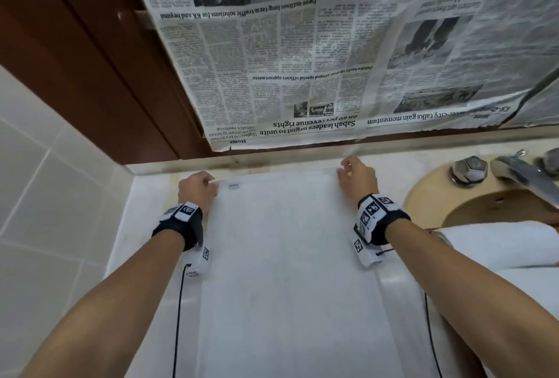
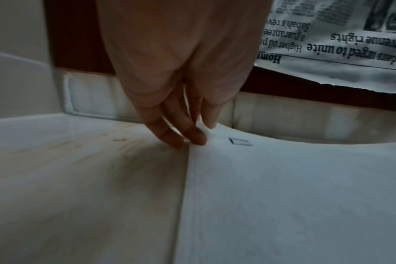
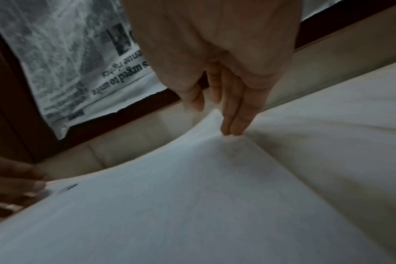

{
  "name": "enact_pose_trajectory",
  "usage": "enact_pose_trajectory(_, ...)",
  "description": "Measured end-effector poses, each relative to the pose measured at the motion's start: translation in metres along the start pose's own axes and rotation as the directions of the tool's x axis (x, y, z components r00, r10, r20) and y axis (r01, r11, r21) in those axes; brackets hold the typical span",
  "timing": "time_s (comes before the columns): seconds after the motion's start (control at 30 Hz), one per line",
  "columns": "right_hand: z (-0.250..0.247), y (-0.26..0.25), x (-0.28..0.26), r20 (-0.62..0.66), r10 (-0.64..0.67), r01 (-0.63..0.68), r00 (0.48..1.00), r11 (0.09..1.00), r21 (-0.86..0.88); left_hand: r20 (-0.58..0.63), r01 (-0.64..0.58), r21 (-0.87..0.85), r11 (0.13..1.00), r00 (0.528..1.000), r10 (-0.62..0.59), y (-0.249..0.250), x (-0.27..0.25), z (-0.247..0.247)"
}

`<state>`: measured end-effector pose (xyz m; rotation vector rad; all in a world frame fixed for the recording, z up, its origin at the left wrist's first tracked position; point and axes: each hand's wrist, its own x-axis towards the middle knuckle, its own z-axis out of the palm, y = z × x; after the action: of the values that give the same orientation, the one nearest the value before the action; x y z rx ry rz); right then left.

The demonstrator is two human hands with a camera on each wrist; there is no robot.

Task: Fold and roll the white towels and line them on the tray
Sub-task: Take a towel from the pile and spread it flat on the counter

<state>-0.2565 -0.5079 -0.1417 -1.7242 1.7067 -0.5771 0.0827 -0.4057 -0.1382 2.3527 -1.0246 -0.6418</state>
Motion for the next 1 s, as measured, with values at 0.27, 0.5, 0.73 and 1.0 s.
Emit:
enact_pose_trajectory(0.27,0.036,-0.010,-0.074,0.179,-0.387,0.420,0.904,0.882,-0.212,0.151,-0.479,0.175,0.860,0.876,0.458,-0.009,-0.065,0.040)
enact_pose_trajectory(0.5,0.087,-0.034,-0.076,0.512,-0.242,0.500,0.824,0.736,-0.457,0.380,-0.428,0.423,0.799,0.884,0.273,0.023,-0.085,0.092)
enact_pose_trajectory(0.73,0.047,0.009,-0.052,0.427,-0.027,0.295,0.904,0.763,-0.575,0.332,-0.318,0.445,0.837,0.927,0.176,-0.011,-0.056,0.058)
enact_pose_trajectory(1.0,0.041,0.013,-0.112,0.459,-0.106,0.378,0.882,0.740,-0.556,0.329,-0.279,0.453,0.847,0.935,0.132,-0.025,-0.121,0.059)
